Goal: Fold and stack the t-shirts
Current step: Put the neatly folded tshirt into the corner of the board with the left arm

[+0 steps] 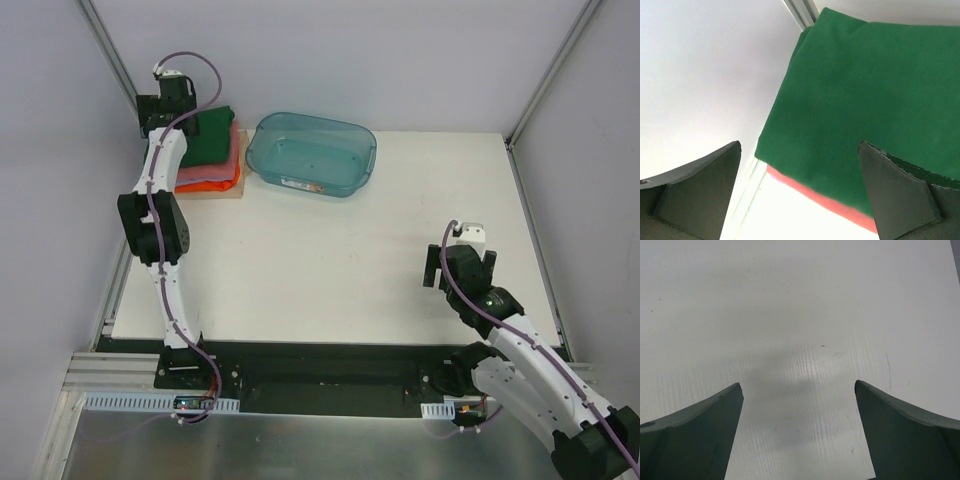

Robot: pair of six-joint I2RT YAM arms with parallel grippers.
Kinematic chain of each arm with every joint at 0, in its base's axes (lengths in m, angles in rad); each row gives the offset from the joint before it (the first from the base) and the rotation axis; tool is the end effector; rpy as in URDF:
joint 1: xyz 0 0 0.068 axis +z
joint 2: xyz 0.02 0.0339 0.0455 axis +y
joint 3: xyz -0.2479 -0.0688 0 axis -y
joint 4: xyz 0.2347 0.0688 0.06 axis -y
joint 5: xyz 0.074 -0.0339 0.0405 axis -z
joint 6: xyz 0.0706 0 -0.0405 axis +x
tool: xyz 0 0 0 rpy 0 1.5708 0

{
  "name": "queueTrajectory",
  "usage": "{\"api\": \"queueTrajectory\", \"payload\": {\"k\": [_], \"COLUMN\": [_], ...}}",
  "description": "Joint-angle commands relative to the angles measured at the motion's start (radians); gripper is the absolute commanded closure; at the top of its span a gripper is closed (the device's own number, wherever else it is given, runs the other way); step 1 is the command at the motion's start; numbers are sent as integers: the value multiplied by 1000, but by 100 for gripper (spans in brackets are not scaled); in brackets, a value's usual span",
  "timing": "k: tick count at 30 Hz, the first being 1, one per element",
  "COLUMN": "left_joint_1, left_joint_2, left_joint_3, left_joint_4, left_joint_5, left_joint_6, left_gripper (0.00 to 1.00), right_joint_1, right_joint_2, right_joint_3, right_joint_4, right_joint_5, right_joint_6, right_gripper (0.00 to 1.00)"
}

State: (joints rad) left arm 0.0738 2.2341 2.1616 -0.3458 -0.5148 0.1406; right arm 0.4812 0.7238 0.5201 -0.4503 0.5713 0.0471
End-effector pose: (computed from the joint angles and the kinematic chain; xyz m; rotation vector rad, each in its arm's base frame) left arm 0.5308 0.0741 0.2967 -0.2697 1.9702 0.6493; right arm 0.1791 0.0504 0.2078 -0.1553 2.1194 -0.3253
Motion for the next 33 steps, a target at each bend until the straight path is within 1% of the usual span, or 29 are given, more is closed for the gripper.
{"api": "queueTrajectory", "payload": {"k": [1,3,4,5,6,7,9,10,14,16,18,20,23,25,29,31,33], "left_joint_1": [-2,-5,-9,-9,-12,-19,-48,-71,-286,-382,-449,-508,-593,-624,-629,-629,-629], "left_joint_2": [-249,-335,-405,-460,-525,-584,-692,-741,-944,-1037,-1146,-1273,-1399,-1468,-1531,-1529,-1525], "left_joint_3": [-87,-173,-212,-268,-320,-360,-445,-494,-676,-768,-927,-1066,-1282,-1420,-1647,-1671,-1663], "left_joint_4": [16,-5,-16,-16,-15,-12,5,17,79,79,88,96,96,90,90,84,71], "left_joint_5": [119,185,247,347,416,490,541,538,319,262,237,260,260,239,248,237,234], "left_joint_6": [-71,-136,-194,-241,-316,-353,-432,-441,-450,-487,-557,-613,-696,-745,-844,-833,-826], "left_gripper": [1,1,1,1,1,1,1,1,1,1,1,1,1,1,1,1,1], "right_joint_1": [-4,-4,-6,-6,-4,-4,-4,-4,-3,-4,-4,-3,-1,-3,-1,-1,-3], "right_joint_2": [-47,-63,-70,-78,-87,-101,-129,-145,-201,-224,-247,-268,-297,-302,-300,-299,-302], "right_joint_3": [23,14,12,14,14,15,11,3,-28,-32,-37,-37,-52,-63,-69,-72,-77], "right_joint_4": [5,19,19,19,19,16,21,27,48,45,53,48,53,67,70,70,68], "right_joint_5": [6,-5,-11,-19,-24,-33,-59,-70,-119,-152,-163,-154,-140,-139,-133,-128,-125], "right_joint_6": [-7,-7,-7,-6,-7,-6,-4,-3,13,25,34,42,57,63,68,68,69], "right_gripper": [4,4,4,4,4,4,4,4,4,4,4,4,4,4,4,4,4]}}
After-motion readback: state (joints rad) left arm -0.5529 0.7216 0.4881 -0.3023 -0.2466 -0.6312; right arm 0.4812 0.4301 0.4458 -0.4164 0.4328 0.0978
